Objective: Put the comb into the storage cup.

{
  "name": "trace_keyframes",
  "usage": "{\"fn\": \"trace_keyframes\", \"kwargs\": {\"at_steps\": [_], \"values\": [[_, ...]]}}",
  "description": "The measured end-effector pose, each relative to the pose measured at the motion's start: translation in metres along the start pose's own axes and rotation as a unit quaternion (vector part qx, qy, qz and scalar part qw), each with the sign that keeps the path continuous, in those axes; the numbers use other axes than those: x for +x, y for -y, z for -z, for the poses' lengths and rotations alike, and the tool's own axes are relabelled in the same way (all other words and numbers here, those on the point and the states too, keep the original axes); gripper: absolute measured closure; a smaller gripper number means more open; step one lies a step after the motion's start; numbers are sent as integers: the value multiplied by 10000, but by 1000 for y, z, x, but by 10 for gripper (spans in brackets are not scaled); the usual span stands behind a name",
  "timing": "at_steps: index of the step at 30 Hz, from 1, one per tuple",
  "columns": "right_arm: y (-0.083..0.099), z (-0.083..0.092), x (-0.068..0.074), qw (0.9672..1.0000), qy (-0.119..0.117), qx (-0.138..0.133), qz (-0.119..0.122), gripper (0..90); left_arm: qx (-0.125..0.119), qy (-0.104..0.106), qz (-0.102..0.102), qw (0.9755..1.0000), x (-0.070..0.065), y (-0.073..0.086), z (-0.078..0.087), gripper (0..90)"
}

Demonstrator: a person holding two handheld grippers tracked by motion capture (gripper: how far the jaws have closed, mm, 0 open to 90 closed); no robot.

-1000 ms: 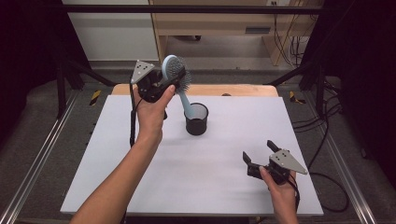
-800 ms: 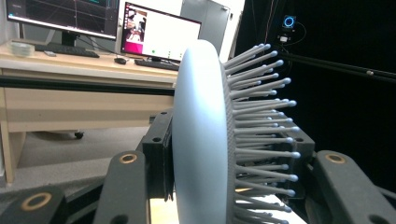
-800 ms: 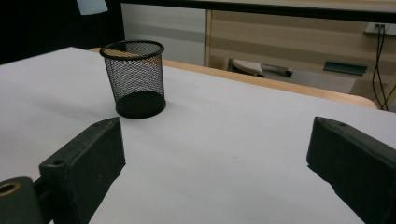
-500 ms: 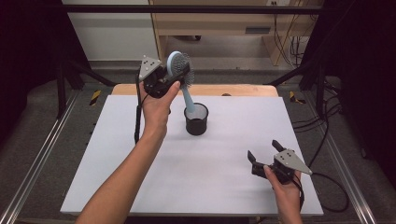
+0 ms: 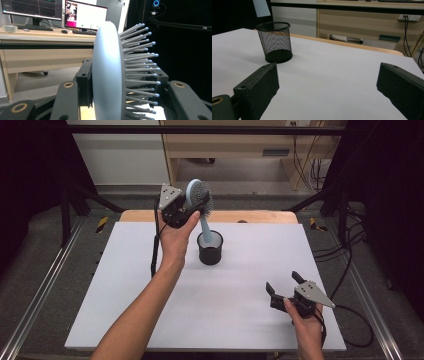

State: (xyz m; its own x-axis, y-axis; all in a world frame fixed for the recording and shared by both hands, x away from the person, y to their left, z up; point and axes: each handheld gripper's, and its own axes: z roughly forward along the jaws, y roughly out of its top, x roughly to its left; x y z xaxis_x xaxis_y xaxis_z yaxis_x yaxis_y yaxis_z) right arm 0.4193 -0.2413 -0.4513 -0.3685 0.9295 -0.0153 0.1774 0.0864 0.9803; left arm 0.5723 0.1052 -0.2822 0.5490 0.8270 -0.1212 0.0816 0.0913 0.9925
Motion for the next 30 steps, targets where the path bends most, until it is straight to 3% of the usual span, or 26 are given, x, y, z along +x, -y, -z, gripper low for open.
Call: {"fn": "trace_keyframes", "kwargs": {"at_steps": [12,18,30], "values": [[1,-2,4,9999,-101,63,35,42,124,-44,21,9999,7,15,-15,493],[1,-4,6,9998,-151,91,72,42,127,68,116,9998,7,23,-24,493],[2,-5,7,9996,-193,116,141,42,297,90,51,9995,7,38,-34,493]]}}
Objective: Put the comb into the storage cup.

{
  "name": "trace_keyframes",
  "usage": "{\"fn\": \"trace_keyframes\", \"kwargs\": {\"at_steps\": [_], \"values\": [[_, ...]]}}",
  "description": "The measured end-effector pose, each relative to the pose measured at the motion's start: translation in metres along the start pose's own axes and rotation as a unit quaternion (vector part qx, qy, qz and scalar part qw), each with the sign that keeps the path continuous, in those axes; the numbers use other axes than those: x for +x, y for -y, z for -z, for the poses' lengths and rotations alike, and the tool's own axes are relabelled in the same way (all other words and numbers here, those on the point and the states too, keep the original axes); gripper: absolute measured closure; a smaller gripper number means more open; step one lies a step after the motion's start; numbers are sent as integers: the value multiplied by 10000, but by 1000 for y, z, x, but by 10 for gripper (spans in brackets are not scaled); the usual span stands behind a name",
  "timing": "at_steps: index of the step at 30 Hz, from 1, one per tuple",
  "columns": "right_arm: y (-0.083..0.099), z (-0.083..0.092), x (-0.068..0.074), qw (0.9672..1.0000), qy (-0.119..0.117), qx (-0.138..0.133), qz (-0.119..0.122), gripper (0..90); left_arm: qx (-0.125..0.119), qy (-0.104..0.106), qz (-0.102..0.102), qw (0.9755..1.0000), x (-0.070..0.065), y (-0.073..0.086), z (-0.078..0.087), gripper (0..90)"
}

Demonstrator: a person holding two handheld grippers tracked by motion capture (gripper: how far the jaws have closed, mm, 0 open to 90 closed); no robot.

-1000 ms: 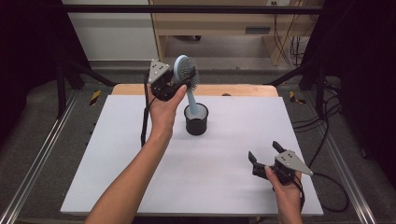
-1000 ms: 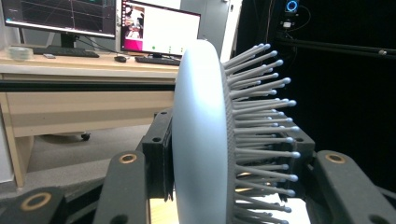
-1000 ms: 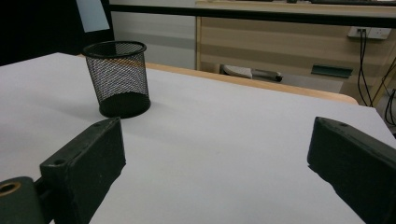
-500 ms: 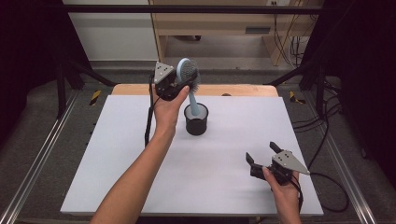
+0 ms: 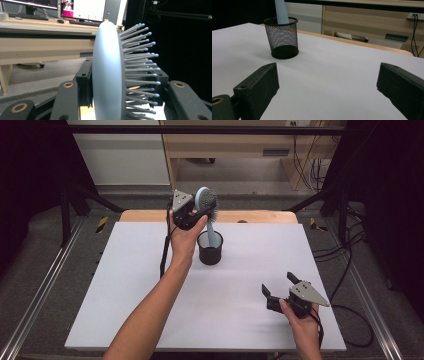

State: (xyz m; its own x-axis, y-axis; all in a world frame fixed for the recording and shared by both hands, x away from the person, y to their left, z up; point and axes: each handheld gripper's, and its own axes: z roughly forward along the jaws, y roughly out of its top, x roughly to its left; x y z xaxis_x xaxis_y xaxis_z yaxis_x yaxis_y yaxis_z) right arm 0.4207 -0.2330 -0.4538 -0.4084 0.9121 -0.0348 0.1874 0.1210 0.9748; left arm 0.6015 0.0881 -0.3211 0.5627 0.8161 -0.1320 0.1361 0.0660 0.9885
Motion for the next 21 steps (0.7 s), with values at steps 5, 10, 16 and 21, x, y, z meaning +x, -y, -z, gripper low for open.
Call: {"fn": "trace_keyframes", "kwargs": {"at_steps": [5,10,16,21], "values": [[0,0,1,10000,-35,13,-16,42,49,-10,3,10000,1,5,-2,493],[0,-1,1,10000,-57,26,-13,42,107,-11,12,9999,2,10,-4,493],[0,-1,1,10000,-64,44,6,42,143,-10,14,9999,3,15,-4,492],[0,-1,3,9999,-102,58,30,42,176,-13,28,9998,4,18,-4,492]]}}
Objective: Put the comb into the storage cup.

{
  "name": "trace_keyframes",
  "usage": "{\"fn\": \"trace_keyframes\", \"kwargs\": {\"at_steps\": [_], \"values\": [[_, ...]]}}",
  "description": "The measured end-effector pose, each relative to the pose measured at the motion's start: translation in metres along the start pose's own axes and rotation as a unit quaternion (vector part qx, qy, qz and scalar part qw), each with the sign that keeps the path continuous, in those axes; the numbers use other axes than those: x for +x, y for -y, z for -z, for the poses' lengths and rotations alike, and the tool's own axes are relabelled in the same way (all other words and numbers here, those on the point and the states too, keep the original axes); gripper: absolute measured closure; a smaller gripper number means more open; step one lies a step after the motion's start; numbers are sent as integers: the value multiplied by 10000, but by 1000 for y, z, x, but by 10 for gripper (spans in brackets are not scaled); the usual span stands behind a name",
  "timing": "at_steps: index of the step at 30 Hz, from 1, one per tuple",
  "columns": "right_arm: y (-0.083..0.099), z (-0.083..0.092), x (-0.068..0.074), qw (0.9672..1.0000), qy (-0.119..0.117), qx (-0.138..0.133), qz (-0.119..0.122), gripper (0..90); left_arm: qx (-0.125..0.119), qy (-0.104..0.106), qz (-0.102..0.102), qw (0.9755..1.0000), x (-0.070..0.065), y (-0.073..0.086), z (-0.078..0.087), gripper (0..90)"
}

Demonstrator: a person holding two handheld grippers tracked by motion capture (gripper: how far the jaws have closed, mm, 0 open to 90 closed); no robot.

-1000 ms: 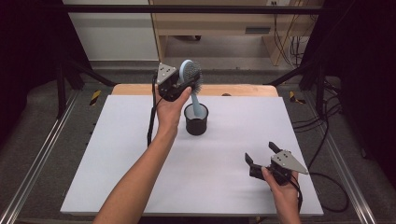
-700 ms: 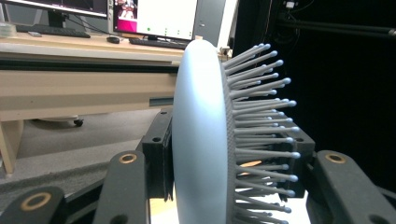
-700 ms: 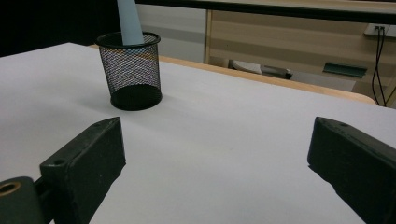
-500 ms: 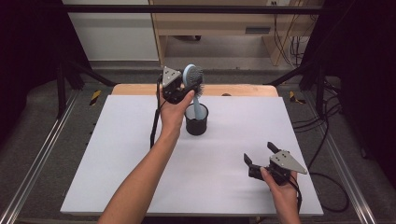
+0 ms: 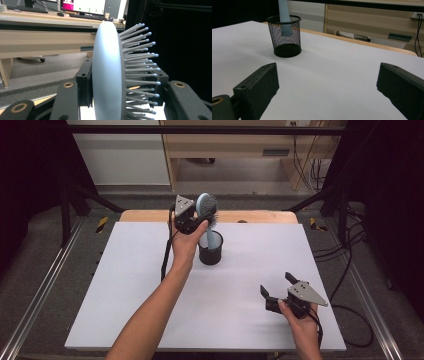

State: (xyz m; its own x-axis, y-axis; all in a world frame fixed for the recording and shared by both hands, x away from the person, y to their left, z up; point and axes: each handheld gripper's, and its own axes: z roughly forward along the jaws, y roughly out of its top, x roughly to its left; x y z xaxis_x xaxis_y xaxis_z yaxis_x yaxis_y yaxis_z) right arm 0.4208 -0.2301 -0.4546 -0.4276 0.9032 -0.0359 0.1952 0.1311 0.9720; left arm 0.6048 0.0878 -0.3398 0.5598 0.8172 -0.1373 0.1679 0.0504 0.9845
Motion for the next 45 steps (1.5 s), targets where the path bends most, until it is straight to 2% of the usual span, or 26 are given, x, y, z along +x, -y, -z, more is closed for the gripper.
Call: {"fn": "trace_keyframes", "kwargs": {"at_steps": [15,22,45], "values": [[0,-1,2,10000,-41,28,24,42,85,-33,54,9999,3,9,-1,491],[0,-1,2,10000,-48,29,20,42,121,-61,142,9998,6,15,-2,491],[0,-1,4,9999,-119,49,59,44,233,0,131,9996,-1,25,-9,490]]}}
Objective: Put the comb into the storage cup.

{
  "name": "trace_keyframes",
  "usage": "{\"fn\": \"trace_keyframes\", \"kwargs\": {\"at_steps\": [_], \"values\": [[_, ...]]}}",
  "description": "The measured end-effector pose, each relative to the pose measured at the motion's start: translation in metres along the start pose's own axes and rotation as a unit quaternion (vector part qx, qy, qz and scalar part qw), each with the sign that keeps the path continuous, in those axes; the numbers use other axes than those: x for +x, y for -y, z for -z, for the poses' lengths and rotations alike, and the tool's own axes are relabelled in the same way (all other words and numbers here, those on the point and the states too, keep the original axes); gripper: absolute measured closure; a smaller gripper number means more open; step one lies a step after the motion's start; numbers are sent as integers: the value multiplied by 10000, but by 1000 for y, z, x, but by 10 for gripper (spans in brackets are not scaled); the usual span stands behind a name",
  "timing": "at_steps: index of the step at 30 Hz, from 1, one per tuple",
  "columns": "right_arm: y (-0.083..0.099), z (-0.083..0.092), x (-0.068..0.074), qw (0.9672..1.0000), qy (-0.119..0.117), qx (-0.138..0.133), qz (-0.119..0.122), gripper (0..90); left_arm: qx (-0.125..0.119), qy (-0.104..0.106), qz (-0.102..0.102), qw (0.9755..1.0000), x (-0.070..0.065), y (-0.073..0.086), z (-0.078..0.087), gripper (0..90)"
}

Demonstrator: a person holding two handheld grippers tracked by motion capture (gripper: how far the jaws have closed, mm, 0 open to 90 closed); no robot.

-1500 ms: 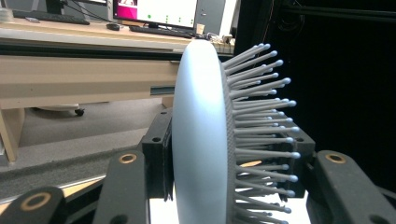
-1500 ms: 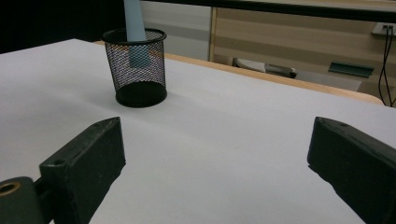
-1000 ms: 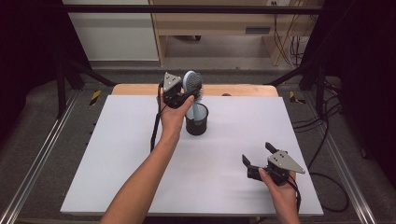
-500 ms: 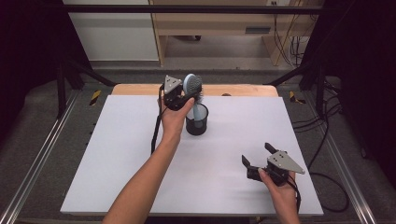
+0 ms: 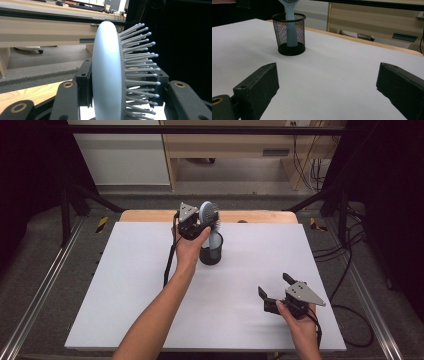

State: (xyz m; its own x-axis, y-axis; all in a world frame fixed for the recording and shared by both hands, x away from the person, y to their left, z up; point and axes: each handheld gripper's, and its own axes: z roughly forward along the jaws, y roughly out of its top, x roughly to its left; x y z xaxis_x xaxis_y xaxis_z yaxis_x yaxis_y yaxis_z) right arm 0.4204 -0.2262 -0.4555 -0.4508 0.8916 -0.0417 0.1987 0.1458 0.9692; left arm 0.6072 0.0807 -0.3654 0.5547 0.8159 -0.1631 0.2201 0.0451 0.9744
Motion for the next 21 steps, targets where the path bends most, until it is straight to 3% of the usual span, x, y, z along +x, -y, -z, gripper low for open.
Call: {"fn": "trace_keyframes", "kwargs": {"at_steps": [21], "values": [[0,0,0,10000,-12,-2,-5,45,80,20,7,10000,-2,7,-3,489]]}}
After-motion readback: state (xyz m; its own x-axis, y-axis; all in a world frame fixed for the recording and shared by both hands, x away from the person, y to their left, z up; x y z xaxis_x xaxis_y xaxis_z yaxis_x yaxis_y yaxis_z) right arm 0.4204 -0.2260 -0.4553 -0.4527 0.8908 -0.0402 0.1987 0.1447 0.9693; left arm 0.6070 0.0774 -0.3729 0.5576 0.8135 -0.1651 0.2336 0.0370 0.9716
